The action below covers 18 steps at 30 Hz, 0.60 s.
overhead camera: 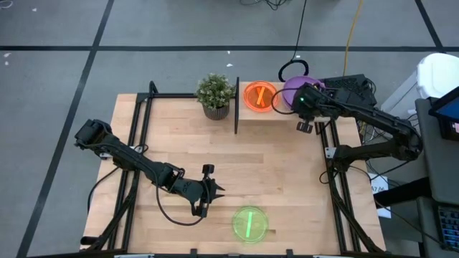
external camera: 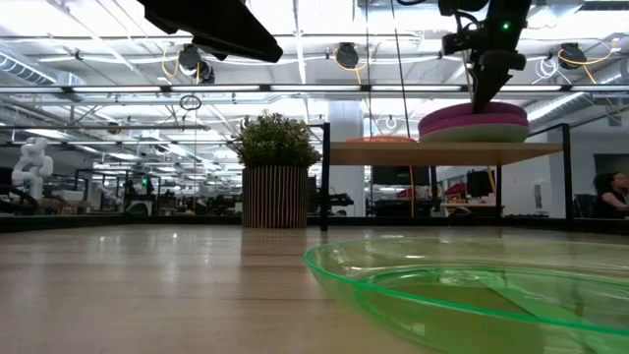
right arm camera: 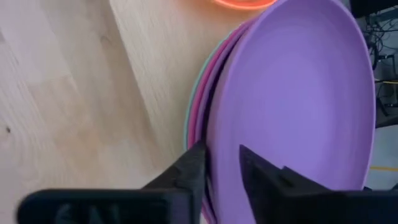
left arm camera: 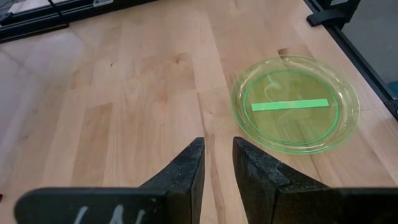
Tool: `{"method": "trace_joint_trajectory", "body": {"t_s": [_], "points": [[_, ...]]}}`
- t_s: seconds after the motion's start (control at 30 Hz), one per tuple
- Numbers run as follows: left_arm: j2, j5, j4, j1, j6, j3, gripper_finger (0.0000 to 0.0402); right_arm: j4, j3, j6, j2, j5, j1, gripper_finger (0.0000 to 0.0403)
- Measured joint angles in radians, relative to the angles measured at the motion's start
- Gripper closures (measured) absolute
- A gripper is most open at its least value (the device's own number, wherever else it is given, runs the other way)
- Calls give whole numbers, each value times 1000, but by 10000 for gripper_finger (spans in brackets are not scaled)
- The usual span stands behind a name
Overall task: Place and stack plates onto a shelf
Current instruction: Stack the purple plate on top of the purple plate on the shelf, then stack the light green plate on top of the light orange plate on the shelf
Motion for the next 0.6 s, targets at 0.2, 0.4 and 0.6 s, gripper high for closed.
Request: {"method": "trace_joint_trajectory", "body": {"t_s": [0.2,0.4,0.6], "points": [[0,0,0,0,0,0,312,35,0,16,-28,1,47,268],[0,0,0,0,-1,0,312,50,0,118,-86,-2,147,253],[0,5,5,-3,-12,0,312,48,0,314,-119,-3,306,265]]}}
